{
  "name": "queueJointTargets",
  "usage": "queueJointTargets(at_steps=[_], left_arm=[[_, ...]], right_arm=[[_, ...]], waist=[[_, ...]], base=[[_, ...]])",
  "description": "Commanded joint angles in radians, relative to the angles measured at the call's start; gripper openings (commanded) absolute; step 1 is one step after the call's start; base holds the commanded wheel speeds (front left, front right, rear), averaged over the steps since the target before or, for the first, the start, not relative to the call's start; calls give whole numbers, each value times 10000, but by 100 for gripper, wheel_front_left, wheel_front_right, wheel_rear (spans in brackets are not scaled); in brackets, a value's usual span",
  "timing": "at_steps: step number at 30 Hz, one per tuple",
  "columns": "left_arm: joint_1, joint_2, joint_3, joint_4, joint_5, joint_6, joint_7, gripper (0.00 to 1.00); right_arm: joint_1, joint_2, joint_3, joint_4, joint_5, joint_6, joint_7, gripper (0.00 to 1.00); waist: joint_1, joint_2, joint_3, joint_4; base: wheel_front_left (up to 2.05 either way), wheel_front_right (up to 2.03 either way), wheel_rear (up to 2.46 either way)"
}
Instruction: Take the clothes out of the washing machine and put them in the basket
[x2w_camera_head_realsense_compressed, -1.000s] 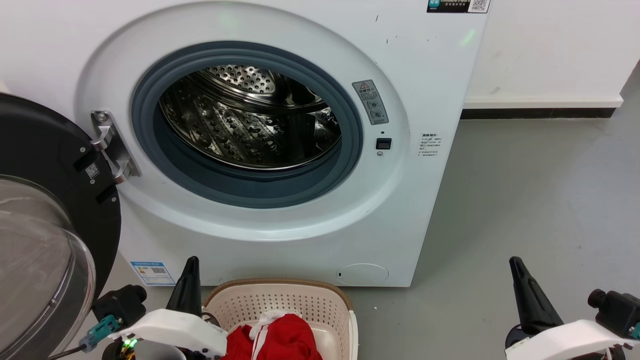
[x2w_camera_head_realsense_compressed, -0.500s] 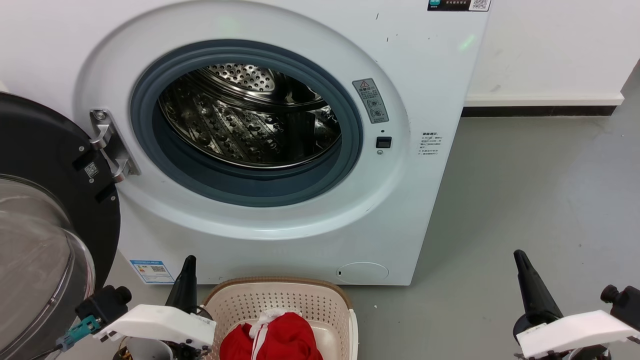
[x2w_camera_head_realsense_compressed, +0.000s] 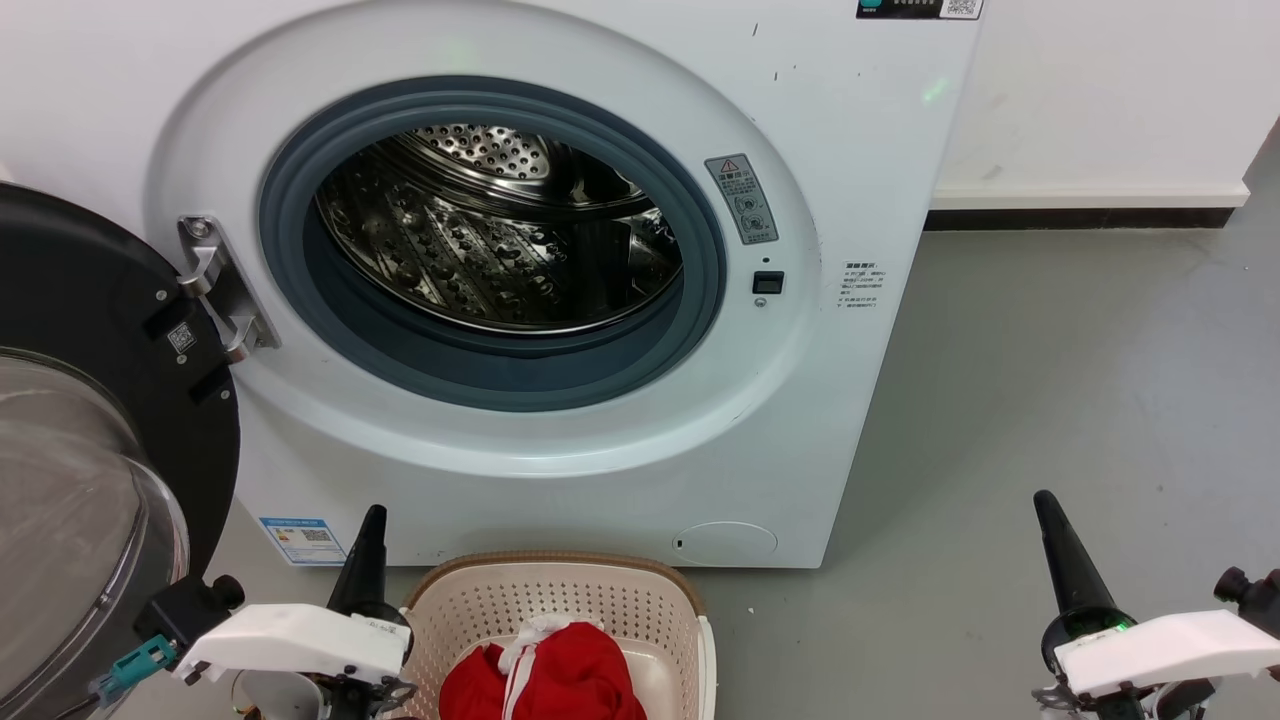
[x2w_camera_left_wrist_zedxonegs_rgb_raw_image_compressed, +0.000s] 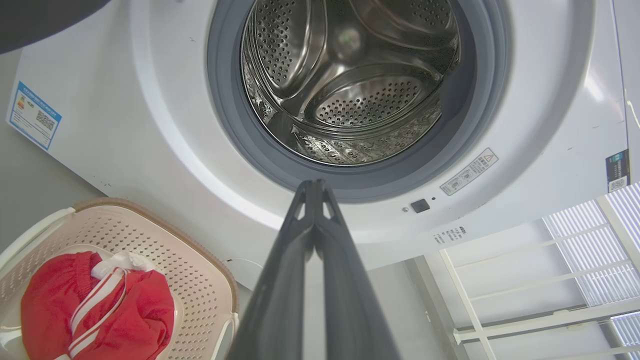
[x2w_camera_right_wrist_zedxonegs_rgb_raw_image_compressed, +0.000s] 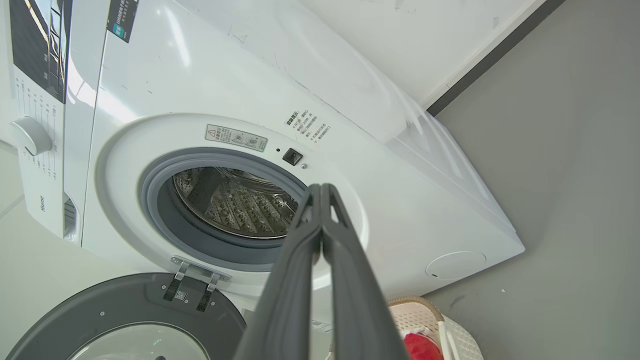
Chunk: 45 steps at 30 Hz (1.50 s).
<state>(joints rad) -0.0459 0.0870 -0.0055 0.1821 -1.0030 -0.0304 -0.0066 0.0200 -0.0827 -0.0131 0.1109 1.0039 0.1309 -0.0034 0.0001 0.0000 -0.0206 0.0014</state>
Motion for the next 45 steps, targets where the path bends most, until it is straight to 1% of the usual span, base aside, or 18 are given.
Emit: queueJointTargets(at_steps=[1, 26, 45], left_arm=[[-271, 2, 91, -64, -310, -91, 56, 0], [-468, -166, 593, 241, -2805, -512, 568, 0], [-556, -252, 888, 424, -4294, -754, 871, 0]], right_arm=[[-344, -59, -35, 0, 346, 0, 18, 0], [-777, -49, -252, 570, 3002, -1, 357, 0], [-1025, -10, -408, 921, 4557, -1, 571, 0]], waist=[[0, 0, 5, 0], [0, 0, 89, -5], [-1, 0, 149, -9]], base=[[0, 0, 0], [0, 0, 0], [0, 0, 0]])
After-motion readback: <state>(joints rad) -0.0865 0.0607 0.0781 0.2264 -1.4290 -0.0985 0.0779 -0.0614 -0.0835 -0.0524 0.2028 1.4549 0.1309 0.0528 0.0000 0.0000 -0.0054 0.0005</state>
